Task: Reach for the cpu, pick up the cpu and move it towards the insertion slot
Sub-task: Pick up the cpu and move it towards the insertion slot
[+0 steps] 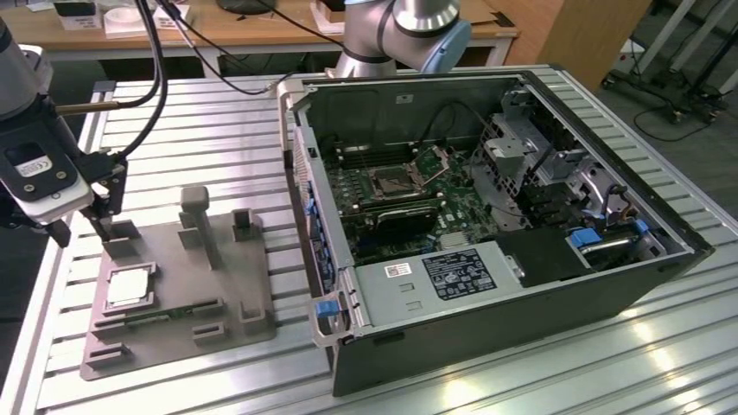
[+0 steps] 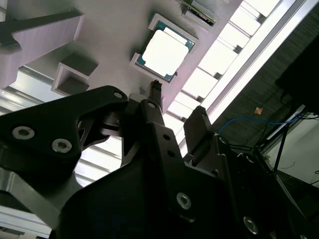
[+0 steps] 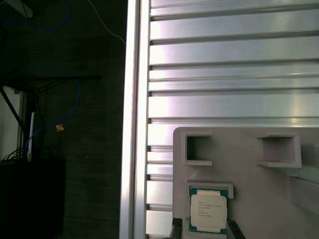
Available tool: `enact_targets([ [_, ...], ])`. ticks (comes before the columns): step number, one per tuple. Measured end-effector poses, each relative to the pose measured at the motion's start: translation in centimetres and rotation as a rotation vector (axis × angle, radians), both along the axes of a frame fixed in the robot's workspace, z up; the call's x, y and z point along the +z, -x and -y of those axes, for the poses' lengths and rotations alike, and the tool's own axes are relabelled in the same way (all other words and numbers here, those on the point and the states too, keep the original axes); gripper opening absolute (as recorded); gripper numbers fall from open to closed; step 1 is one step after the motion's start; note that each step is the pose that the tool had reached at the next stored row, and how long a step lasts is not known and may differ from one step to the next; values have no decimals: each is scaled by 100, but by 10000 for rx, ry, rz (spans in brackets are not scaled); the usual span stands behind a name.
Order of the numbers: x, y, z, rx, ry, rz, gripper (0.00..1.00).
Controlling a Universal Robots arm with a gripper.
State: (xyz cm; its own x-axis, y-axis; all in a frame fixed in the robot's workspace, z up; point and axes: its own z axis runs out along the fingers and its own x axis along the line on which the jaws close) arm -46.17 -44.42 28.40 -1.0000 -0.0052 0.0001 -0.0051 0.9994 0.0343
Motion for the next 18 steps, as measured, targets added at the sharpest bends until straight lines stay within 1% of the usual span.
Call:
enact_targets([
  [4,-6,0,0,0,0,0,46],
  [6,-22,0,2,0,-6,4,47],
  [7,-33,0,4,1,-7,1,53],
  [8,-49,0,6,1,-11,0,53],
  [9,-69,-1,10,1,-16,0,59],
  [11,-104,0,30,1,-21,-1,59],
  [14,-160,-10,73,1,-33,2,59],
  [18,-232,-72,103,1,-34,-1,59],
])
